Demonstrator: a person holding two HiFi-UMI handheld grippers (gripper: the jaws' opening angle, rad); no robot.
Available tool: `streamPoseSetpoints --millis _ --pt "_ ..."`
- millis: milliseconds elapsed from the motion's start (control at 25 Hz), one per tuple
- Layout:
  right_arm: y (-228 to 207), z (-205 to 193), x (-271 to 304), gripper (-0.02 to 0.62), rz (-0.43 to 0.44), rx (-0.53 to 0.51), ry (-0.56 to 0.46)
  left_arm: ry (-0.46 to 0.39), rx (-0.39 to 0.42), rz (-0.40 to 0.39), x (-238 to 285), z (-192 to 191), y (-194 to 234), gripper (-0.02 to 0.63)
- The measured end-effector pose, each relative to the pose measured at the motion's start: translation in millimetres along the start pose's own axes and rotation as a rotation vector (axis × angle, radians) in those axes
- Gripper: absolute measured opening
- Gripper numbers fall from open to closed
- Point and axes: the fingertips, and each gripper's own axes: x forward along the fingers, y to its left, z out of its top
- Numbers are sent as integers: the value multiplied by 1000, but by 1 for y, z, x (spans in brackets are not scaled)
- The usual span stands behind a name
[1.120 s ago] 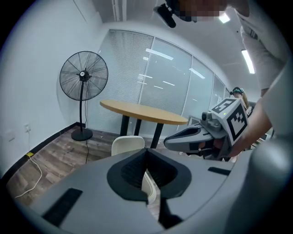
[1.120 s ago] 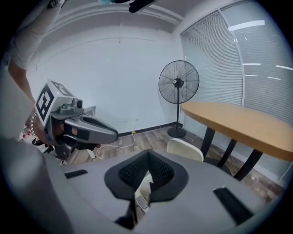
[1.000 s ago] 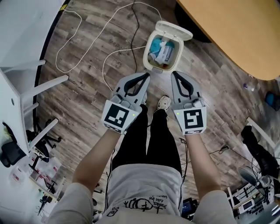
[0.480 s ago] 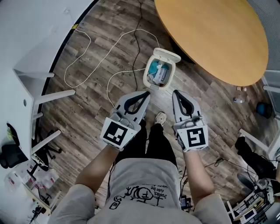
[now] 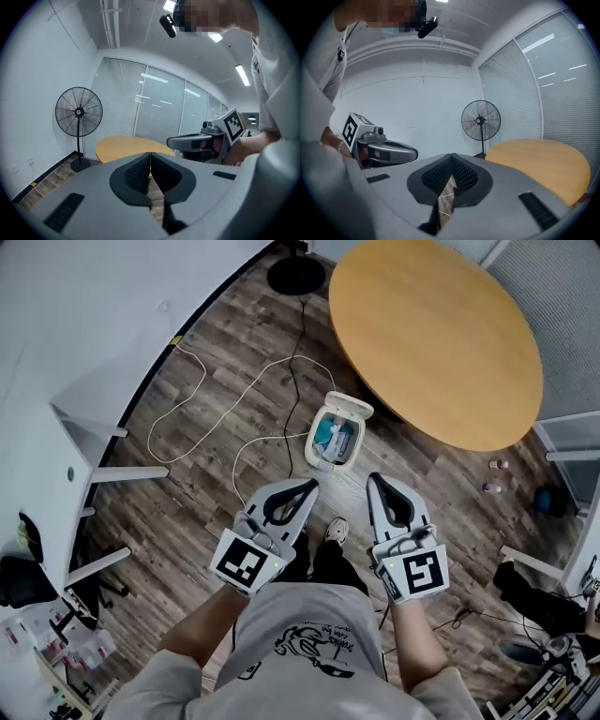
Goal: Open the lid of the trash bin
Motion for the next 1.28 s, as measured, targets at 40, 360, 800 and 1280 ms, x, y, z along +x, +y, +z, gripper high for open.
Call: streamPoseSetpoints --millis 40,360,800,1280 --pt "3 10 -7 6 2 -3 -15 -5 6 -2 -5 8 -4 20" --pt "22 73 -55 6 -1 -38 -100 -83 57 -14 -38 69 -36 20" --pt "51 130 -95 5 32 -88 -174 -160 87 -32 -63 121 -73 21" --pt "68 154 -115 5 35 -125 -214 -199 128 -13 -86 148 -85 21"
